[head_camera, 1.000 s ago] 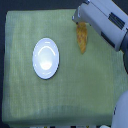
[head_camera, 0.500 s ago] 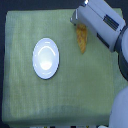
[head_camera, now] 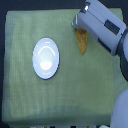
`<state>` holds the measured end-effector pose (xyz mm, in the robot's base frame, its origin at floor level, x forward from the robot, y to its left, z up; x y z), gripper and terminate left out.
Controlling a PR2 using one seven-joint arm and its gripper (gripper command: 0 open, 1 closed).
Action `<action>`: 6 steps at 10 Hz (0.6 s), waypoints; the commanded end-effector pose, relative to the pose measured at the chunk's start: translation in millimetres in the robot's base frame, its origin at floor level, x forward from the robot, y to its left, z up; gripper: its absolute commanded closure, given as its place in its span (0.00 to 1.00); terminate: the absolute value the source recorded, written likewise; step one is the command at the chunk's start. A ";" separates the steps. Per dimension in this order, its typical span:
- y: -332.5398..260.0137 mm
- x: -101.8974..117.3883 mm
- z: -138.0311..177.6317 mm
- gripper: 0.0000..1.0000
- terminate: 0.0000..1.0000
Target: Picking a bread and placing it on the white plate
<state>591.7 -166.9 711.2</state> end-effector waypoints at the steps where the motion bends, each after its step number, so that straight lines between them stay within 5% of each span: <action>1: 0.8 -3.5 7.5 1.00 0.00; 6: -2.0 4.3 13.4 1.00 0.00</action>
<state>589.5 -166.7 714.5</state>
